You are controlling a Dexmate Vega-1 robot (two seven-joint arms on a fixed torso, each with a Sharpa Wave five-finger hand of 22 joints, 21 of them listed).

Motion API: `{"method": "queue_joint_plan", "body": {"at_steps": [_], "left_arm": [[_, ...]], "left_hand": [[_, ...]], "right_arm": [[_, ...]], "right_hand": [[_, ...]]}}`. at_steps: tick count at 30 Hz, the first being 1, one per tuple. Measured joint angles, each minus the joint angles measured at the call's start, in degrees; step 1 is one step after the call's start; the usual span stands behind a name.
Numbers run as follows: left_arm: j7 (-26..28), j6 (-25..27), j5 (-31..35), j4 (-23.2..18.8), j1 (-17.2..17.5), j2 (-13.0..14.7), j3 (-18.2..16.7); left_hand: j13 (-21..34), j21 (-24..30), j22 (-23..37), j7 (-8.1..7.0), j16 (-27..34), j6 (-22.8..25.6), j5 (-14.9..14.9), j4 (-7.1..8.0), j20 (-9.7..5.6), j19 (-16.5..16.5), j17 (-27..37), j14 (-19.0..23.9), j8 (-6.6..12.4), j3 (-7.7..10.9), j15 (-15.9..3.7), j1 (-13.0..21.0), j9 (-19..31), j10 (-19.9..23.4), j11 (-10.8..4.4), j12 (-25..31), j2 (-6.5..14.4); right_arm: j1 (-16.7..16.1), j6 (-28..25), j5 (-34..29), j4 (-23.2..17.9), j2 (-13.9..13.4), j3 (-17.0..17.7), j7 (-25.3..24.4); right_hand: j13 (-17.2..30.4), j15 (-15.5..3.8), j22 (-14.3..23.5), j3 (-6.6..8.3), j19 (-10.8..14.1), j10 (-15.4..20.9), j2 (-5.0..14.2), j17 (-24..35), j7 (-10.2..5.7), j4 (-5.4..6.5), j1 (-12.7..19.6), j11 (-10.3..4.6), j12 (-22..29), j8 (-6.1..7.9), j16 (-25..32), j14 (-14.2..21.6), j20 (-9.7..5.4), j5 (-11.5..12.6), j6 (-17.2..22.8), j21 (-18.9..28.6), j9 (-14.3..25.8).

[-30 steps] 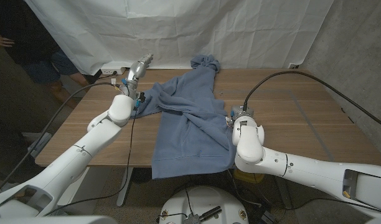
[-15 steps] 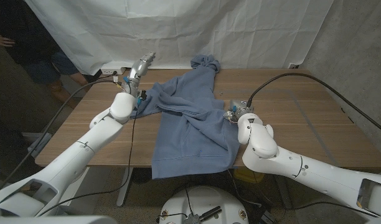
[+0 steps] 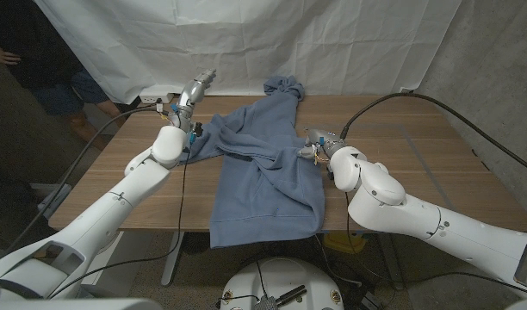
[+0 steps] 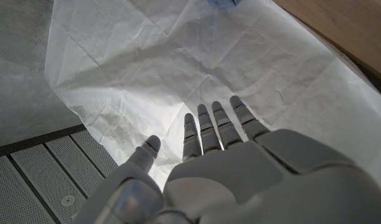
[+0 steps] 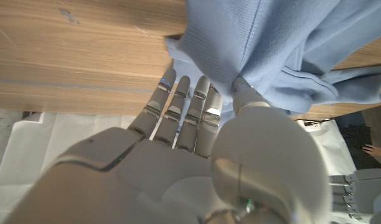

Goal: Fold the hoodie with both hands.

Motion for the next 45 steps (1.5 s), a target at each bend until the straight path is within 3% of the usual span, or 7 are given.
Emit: {"method": "queue_joint_plan", "body": {"at_steps": [17,23,39,45], "left_arm": [[-3.7,-8.5,-1.6,7.5,-2.2,-0.6,0.2],[-5.1,-11.2,-2.2,10.9,-3.3,-1.1,0.5],[-7.4,-16.3,-3.4,15.1,-4.6,-1.8,0.8],[-7.9,-17.3,-3.6,16.7,-5.1,-2.0,0.8]], "left_hand": [[0.0,0.0,0.0,0.00,0.0,0.0,0.0,0.00,0.00,0.0,0.0,0.0,0.00,0.00,0.00,0.0,0.0,0.0,0.00,0.0,0.0],[0.0,0.0,0.0,0.00,-0.2,0.0,0.0,0.00,0.00,0.0,0.0,0.0,0.00,0.00,0.00,0.0,0.0,-0.1,0.11,0.0,0.0],[0.0,-0.2,0.0,0.00,-0.2,0.0,0.0,0.00,0.00,0.0,0.0,-0.2,0.00,0.00,0.21,0.0,0.0,-0.3,0.30,0.0,0.0],[0.0,-0.2,0.0,0.00,-0.2,0.0,0.0,0.00,0.00,0.0,0.0,-0.2,0.00,0.00,0.21,0.0,0.0,-0.3,0.30,0.0,0.0]], "right_arm": [[6.0,-0.1,7.3,-3.8,1.1,-4.4,-2.2],[7.6,-0.3,7.7,-4.9,2.2,-6.4,-5.8],[9.1,3.0,7.4,-4.7,5.0,-9.0,-9.7],[9.1,7.3,5.5,-3.7,6.4,-9.4,-11.0]], "right_hand": [[0.3,0.00,0.0,0.72,0.0,0.3,-0.01,0.0,0.61,0.23,0.0,-0.29,0.0,0.99,-0.4,0.0,0.00,0.0,0.0,-0.3,0.8],[0.5,0.00,0.0,0.95,0.0,1.1,-0.01,0.0,0.86,0.47,0.0,-0.51,0.2,1.48,-0.4,0.0,-0.01,0.0,-0.2,-0.3,1.0],[0.8,0.01,0.0,1.72,0.0,1.5,-0.01,0.0,0.92,0.42,0.0,-0.89,0.7,2.05,-0.7,0.6,-0.01,0.0,-0.3,-0.6,1.5],[0.9,-0.14,0.0,1.75,0.0,1.8,-0.01,0.0,0.92,0.45,0.0,-1.12,1.1,2.27,-0.7,0.8,-0.01,0.0,-0.3,-0.8,1.5]]}}
